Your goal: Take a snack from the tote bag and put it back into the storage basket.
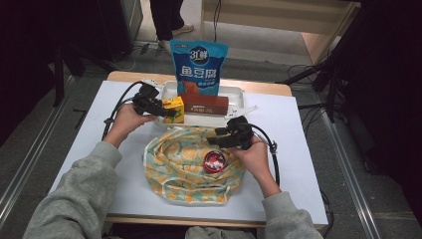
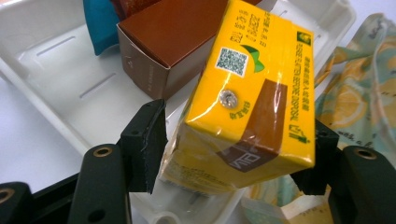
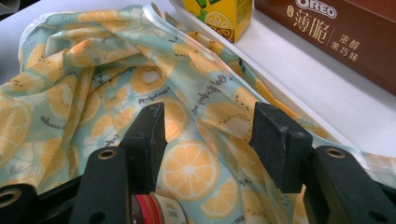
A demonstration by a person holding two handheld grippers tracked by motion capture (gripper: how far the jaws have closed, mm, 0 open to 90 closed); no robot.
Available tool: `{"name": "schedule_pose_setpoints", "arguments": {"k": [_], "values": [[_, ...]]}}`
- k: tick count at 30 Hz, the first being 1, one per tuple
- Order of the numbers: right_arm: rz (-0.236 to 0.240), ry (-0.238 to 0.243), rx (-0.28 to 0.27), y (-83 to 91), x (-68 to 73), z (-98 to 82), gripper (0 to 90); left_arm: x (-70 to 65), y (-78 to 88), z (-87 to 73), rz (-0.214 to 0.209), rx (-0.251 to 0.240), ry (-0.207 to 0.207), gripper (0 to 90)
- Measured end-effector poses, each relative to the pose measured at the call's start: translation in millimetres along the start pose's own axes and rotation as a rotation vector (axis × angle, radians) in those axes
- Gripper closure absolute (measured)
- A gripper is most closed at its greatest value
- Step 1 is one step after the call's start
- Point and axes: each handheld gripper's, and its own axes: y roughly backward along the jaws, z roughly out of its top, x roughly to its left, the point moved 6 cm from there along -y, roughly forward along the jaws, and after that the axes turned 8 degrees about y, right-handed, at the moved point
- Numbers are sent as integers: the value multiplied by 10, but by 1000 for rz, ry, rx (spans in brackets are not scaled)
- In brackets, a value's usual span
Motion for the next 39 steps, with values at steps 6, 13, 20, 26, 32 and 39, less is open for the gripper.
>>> {"name": "schedule_pose_setpoints", "arguments": {"k": [6,13,20,26,32,39], "values": [[-1,3,-3,5,5,6,459,-4,48,-4,9,-2,-1,370],[0,6,-3,5,14,10,459,-54,178,38,-3,-33,-6,373],[-2,9,-8,20,19,17,459,-22,349,30,7,-47,9,372],[-4,12,-16,42,38,36,459,-47,473,-24,24,-46,9,400],[-4,18,-11,41,56,37,459,-68,549,-96,21,-45,26,475],[-6,27,-2,47,81,28,458,-132,543,-212,-10,-34,49,674]]}}
